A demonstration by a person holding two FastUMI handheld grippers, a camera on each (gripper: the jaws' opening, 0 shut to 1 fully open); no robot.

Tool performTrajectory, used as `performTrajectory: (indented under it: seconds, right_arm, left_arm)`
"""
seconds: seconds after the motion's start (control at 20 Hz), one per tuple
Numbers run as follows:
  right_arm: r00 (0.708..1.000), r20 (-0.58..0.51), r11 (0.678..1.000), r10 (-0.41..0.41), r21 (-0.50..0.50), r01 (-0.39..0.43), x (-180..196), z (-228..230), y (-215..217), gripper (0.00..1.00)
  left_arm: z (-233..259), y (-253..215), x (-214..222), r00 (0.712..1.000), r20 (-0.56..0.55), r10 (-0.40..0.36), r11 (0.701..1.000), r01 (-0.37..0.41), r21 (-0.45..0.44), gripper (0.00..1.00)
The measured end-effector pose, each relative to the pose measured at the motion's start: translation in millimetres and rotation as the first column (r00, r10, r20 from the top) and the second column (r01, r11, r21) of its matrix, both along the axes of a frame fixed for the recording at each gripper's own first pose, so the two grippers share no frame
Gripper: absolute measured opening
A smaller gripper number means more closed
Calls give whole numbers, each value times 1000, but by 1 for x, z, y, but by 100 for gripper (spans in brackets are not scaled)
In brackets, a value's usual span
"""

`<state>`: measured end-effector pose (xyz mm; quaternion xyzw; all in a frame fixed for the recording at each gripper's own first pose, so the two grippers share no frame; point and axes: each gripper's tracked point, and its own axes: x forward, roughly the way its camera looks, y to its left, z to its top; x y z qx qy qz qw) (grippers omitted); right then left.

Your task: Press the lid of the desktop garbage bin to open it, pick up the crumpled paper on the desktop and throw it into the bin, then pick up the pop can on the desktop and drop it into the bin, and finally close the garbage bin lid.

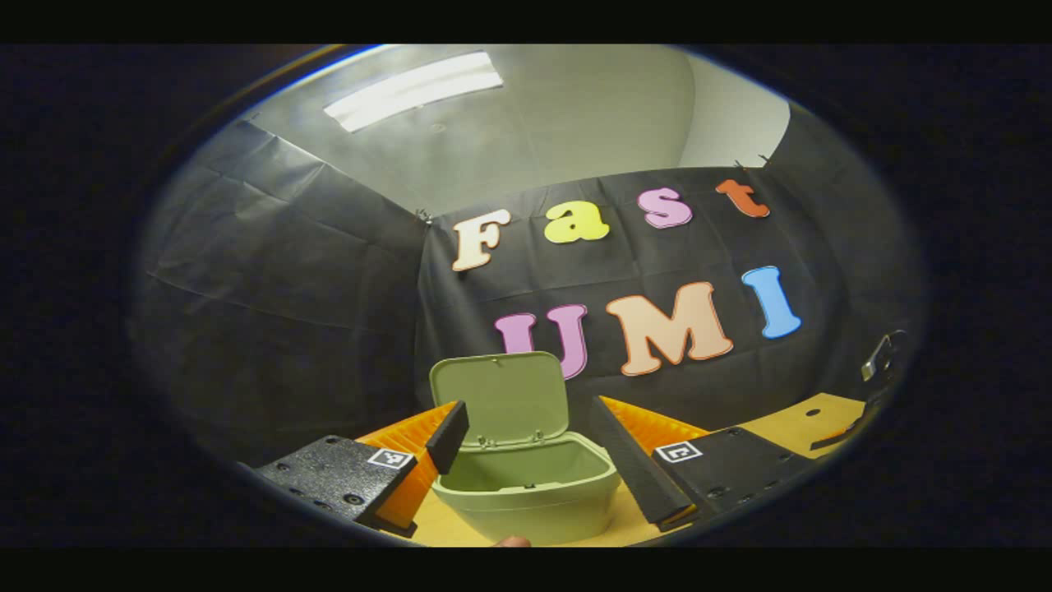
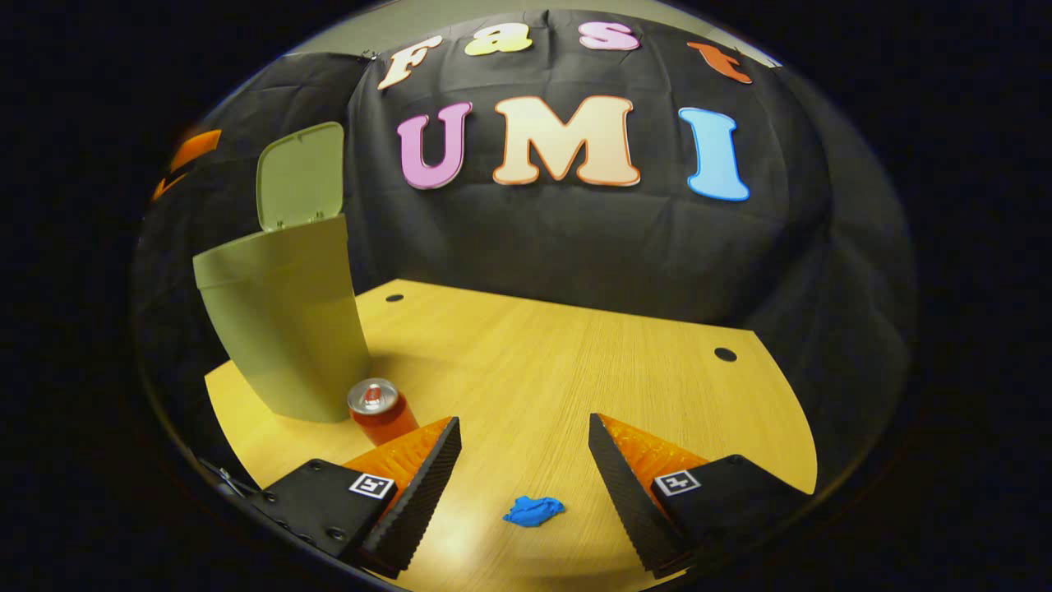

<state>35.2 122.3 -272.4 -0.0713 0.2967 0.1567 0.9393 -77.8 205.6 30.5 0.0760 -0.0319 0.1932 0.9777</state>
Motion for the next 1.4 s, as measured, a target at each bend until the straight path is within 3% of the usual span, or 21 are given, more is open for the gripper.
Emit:
performTrajectory:
  seconds: [0.05, 0.1, 0.2, 0.3, 0.5, 0.55, 0.6, 0.7, 0.75, 0.85, 0.95, 1.05, 1.1, 1.15, 1.4]
  right_arm:
    - [1000, -23, 1000, 4, -20, -4, -2, -14, -3, 99]
    - [999, -50, 999, 5, -44, -7, -4, -28, -7, 99]
    - [993, -120, 996, 2, -87, -13, -9, -53, -12, 99]
    - [983, -186, 994, -4, -105, -16, -17, -72, -15, 99]
    - [956, -291, 994, -26, -112, -7, -33, -104, -18, 99]
    - [949, -313, 995, -32, -102, 0, -37, -109, -17, 94]
    - [931, -364, 998, -38, -68, 14, -41, -116, -17, 82]
    - [928, -369, 998, -38, -51, 21, -42, -114, -15, 64]
    - [927, -374, 998, -39, -55, 20, -43, -115, -15, 37]
    - [931, -364, 997, -37, -72, 12, -43, -114, -15, 35]
    - [943, -332, 999, -25, -54, 8, -41, -104, -11, 24]
    - [957, -288, 999, -12, -38, 1, -35, -83, -5, 27]
    - [966, -259, 1000, -3, -25, -3, -30, -71, 1, 27]
    - [973, -233, 1000, 2, -11, -5, -24, -59, 6, 24]
    - [997, -78, 997, 25, 79, -19, 16, 20, 42, 27]
  left_arm:
    - [1, 3, -3, 1000, -3, 11, 1000, -11, 4, 99]
    - [1, 8, -8, 1000, -6, 29, 1000, -29, 10, 93]
    - [2, 14, -13, 999, -10, 49, 999, -49, 18, 99]
    - [0, 17, -13, 998, -21, 58, 998, -57, 24, 93]
    - [-8, 23, -14, 996, -54, 76, 997, -74, 27, 93]
    - [-12, 22, -14, 995, -62, 75, 997, -74, 15, 93]
    - [-14, 27, -15, 994, -71, 83, 997, -83, 7, 93]
    - [-17, 28, -13, 994, -77, 81, 997, -81, 7, 93]
    - [-17, 28, -12, 994, -82, 78, 997, -77, 7, 93]
    - [-16, 28, -12, 994, -81, 71, 997, -71, 5, 99]
    - [-16, 28, -9, 995, -77, 66, 998, -66, 2, 93]
    - [-16, 30, -10, 995, -72, 63, 998, -63, 2, 93]
    - [-16, 31, -11, 995, -72, 64, 998, -64, 1, 99]
    - [-17, 33, -10, 995, -72, 65, 998, -65, -2, 93]
    - [-25, 43, -14, 994, -79, 77, 997, -79, -18, 93]
